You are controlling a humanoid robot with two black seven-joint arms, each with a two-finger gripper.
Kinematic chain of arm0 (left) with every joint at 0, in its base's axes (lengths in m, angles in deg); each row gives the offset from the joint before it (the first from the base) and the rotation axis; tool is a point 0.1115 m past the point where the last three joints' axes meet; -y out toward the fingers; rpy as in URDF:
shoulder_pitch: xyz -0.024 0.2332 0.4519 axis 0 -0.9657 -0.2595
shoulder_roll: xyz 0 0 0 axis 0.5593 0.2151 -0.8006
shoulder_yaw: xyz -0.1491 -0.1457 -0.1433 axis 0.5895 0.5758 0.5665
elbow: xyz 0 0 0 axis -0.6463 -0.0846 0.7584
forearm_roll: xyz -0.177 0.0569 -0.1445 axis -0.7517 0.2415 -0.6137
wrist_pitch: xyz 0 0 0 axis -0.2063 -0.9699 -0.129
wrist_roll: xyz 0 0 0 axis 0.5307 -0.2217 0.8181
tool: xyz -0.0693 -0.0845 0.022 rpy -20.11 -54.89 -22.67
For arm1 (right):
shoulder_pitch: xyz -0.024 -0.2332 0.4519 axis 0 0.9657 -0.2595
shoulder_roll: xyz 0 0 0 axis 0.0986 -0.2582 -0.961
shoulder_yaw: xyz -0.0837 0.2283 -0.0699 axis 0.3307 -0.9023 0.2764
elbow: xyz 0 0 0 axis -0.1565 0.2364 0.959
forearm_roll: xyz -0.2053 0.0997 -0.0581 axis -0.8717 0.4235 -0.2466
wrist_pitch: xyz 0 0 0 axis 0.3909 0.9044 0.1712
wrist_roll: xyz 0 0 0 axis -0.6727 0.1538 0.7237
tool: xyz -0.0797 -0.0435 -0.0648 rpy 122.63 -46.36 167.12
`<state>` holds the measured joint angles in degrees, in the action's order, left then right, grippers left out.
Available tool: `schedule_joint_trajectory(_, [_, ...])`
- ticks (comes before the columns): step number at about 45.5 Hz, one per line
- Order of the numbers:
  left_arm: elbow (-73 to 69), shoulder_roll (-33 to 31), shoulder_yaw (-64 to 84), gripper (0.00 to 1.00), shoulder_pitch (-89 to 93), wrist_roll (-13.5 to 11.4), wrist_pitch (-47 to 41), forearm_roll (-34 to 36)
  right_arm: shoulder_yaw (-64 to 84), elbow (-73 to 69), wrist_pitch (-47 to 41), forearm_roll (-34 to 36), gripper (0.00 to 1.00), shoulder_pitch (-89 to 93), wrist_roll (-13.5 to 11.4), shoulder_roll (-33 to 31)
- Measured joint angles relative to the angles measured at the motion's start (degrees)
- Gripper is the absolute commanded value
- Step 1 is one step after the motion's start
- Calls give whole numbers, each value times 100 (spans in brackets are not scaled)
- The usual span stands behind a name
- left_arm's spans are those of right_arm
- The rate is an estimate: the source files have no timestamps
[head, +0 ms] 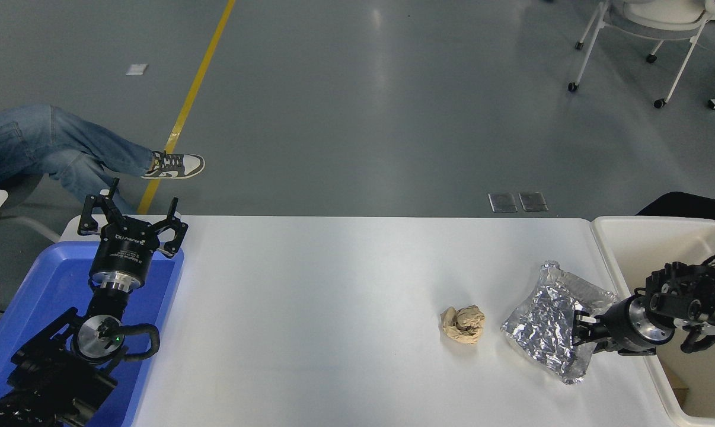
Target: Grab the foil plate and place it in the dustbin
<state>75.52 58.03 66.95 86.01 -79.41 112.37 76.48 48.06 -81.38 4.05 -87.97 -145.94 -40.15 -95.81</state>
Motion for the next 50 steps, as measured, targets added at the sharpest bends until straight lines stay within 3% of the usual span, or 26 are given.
schedule_joint_trajectory(15, [0, 0, -5, 100, 2, 7, 0, 2, 328, -232, -46, -21, 0, -555, -12, -263])
schedule_joint_trajectory(31, [3, 0, -6, 100, -1, 6, 1, 8, 1920, -2091, -205, -118, 0, -3350, -11, -872])
schedule_joint_trajectory(50, [0, 1, -6, 100, -4, 6, 1, 8, 2949, -3476, -1634, -312, 0, -6956, -7, -872])
